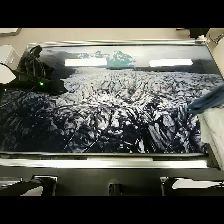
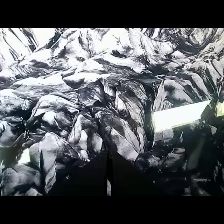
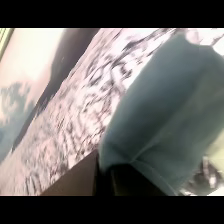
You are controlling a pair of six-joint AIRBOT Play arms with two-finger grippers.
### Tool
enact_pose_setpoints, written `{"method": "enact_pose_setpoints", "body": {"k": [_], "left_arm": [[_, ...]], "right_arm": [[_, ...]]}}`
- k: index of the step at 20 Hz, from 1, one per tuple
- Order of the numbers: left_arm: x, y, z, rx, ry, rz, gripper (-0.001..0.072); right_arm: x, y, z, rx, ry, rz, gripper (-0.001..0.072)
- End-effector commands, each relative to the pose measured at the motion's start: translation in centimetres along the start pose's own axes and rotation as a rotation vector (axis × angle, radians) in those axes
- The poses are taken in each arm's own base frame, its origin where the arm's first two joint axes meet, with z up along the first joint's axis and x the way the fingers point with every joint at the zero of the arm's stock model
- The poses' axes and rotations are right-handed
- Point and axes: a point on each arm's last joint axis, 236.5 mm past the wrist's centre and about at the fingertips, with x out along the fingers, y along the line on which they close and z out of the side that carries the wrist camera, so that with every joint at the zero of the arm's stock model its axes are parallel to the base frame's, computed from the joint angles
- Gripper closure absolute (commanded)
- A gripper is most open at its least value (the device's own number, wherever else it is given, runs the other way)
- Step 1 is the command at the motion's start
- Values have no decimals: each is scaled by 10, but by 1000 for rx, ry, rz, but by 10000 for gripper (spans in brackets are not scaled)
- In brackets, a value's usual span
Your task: Fold the clothes and pants, and hang the long-sleeved shirts on hangers.
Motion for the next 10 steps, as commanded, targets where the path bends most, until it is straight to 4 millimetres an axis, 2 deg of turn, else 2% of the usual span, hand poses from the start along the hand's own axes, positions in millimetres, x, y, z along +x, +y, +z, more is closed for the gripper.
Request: {"method": "enact_pose_setpoints", "body": {"k": [1,4,7,10], "left_arm": [[0,-5,0,-5,0,-18,685],[1,-9,-1,-3,2,-29,685],[1,-14,-1,-6,3,-46,685],[1,-17,-1,-4,3,-54,685]], "right_arm": [[-42,-63,27,142,-83,-72,680],[-69,-96,18,219,-57,-120,680],[-98,-129,-1,303,-17,-209,680],[-118,-172,-39,339,83,-399,680]]}}
